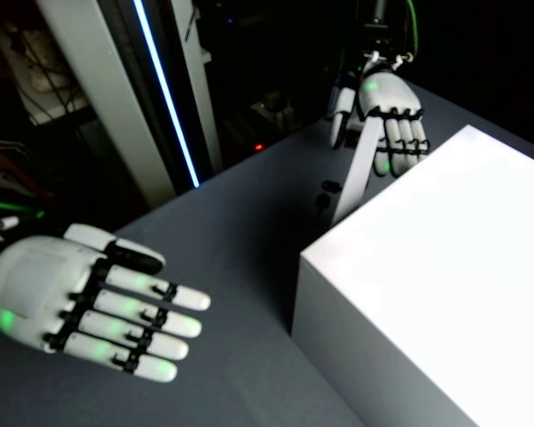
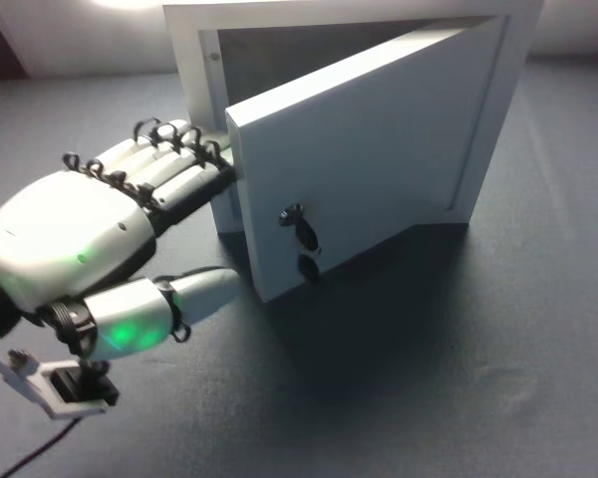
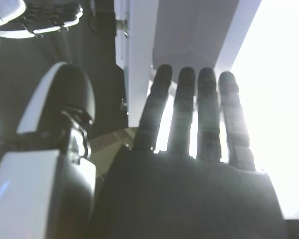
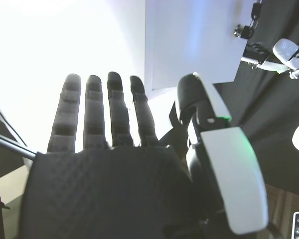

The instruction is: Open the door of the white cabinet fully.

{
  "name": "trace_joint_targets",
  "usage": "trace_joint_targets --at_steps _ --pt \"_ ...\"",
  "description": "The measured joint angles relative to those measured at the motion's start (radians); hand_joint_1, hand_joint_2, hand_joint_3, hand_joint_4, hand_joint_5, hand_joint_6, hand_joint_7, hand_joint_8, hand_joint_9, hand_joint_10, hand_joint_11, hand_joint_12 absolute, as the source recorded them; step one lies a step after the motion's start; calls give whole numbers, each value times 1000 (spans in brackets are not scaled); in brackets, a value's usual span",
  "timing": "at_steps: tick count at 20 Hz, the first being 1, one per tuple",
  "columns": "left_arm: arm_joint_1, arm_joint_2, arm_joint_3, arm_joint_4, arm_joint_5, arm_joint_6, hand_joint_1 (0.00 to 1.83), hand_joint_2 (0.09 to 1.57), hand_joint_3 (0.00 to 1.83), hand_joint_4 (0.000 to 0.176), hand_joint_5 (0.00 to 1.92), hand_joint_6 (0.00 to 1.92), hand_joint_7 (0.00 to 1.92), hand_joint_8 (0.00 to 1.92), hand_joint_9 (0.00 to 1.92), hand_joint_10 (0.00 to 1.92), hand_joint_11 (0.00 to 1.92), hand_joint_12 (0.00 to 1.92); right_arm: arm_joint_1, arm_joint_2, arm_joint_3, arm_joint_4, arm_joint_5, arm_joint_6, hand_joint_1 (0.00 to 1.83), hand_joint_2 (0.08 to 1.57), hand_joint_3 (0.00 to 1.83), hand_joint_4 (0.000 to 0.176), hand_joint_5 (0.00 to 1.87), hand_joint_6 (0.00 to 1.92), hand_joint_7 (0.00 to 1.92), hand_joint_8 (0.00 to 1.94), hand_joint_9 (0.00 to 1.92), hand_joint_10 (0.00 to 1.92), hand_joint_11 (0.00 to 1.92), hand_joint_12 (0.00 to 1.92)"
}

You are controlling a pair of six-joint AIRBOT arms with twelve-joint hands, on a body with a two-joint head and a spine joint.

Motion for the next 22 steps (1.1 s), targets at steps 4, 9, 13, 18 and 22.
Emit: trace_joint_targets --at_steps 4,9,13,18,22 --pt "-4 -11 8 27 5 -36 0 1429 12 0 0 0 0 0 0 0 19 17 0 -2 2 -2 -5 2 418 1422 0 42 155 1 130 2 74 0 36 2" --pt "-4 -11 8 47 6 -54 0 1431 8 0 0 0 1 0 0 0 32 14 0 -4 4 -3 -7 5 426 1434 2 28 148 0 123 0 59 0 21 0" --pt "-4 -29 8 76 16 -66 0 1428 4 0 1 0 11 4 8 3 69 31 0 -4 6 -3 -6 8 423 1428 0 33 155 3 140 7 74 6 23 2" --pt "-16 -41 10 107 46 -84 153 1439 0 0 37 6 21 4 3 1 7 3 0 -4 6 -3 -7 9 421 1425 0 32 158 2 137 1 75 2 39 9" --pt "-41 -62 25 144 67 -118 7 1461 7 0 10 0 14 0 13 1 7 1 0 -5 6 -3 -7 11 377 1424 0 35 157 2 136 3 81 4 46 11"
